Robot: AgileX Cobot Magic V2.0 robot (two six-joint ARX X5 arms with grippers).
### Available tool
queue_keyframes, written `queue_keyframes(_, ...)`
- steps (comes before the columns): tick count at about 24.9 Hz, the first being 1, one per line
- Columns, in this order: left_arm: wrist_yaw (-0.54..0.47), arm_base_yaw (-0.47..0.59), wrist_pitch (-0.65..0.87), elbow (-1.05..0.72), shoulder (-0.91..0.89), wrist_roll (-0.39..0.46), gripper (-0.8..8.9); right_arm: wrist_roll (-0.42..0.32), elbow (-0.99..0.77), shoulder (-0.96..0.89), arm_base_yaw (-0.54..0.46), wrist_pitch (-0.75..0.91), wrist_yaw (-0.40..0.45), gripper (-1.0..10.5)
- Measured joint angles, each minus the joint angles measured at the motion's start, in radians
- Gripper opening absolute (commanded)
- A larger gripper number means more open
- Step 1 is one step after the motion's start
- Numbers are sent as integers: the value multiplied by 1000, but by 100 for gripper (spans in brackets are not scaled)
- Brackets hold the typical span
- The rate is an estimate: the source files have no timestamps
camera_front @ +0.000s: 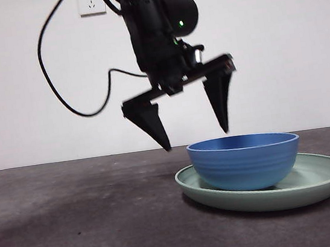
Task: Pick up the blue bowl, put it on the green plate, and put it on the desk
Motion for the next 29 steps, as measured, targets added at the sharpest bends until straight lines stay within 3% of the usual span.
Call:
queue_keyframes(4,-1,20,-154,46,-31,61,572,0,0,0,0,0,0,595)
queue_keyframes(7,-2,21,-240,45,-153,95,572,0,0,0,0,0,0,596)
queue_keyframes(14,-2,23,-261,7,-521,159,563,-4,0,0,0,0,0,595)
queue_keyframes(20,-2,26,-250,-359,-910,187,563,-8,0,0,0,0,0,596)
queue_keyframes(23,-2,26,-141,-603,-1111,187,563,-15,0,0,0,0,0,596)
queue_keyframes(29,-2,26,92,-905,-1363,171,563,-25,0,0,0,0,0,596)
